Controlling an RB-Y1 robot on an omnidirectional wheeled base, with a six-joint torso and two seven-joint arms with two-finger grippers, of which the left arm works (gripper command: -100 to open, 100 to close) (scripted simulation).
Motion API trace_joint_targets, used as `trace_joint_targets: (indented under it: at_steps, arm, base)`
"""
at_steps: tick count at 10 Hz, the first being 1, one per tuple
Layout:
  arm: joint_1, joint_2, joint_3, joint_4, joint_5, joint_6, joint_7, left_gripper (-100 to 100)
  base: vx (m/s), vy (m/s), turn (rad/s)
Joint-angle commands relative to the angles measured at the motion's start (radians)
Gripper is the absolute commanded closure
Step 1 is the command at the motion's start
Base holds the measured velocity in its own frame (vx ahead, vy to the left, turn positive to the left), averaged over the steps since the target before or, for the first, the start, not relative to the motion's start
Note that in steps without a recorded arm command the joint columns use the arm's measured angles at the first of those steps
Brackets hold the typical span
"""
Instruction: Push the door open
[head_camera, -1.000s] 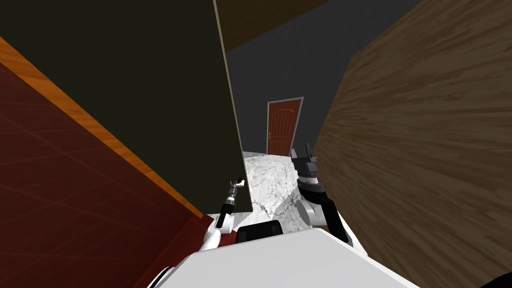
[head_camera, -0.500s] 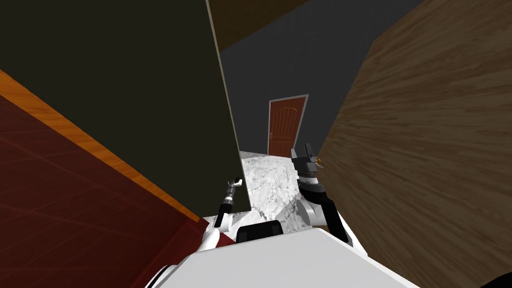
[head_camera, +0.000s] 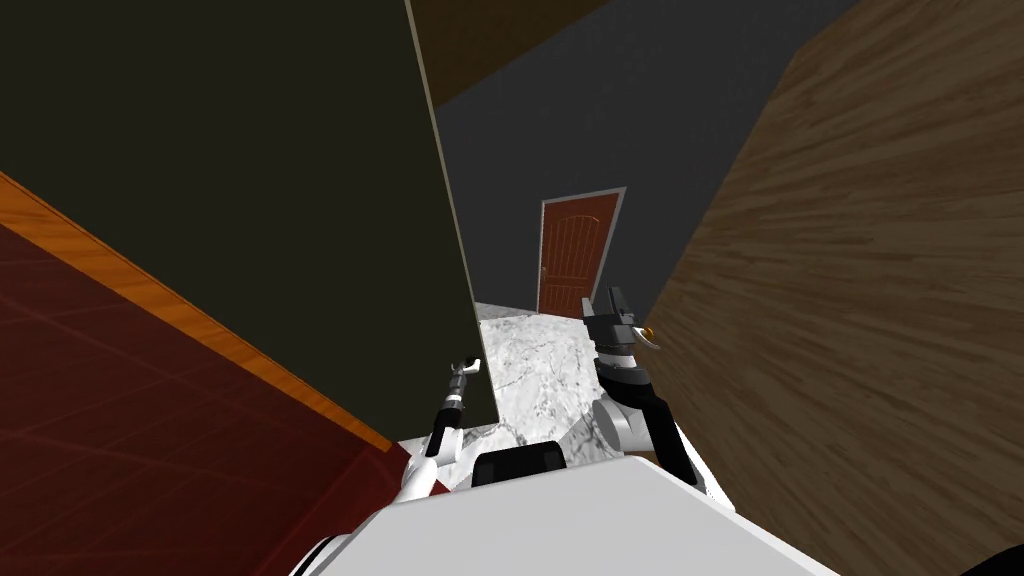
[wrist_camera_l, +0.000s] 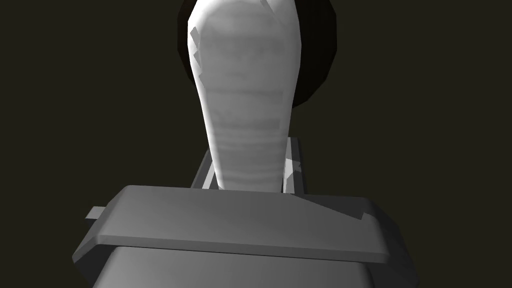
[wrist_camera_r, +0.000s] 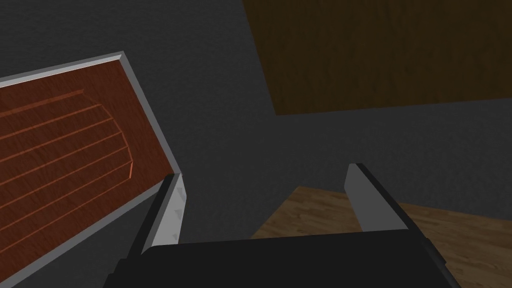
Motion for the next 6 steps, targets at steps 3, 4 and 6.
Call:
trace_joint_targets:
  at_steps: [3,4,6]
  arm:
    - [-0.007,-0.008,0.028,0.003,0.015,-0.005,-0.012,100]
    - [0.000,-0.003,0.028,0.000,0.014,0.000,-0.013,100]
    - [-0.003,0.004,0.042,0.001,0.016,-0.003,-0.013,100]
  base:
    - [0.164,-0.086,0.052]
    - [0.069,-0.029,0.037]
    - [0.132,-0.027,0.084]
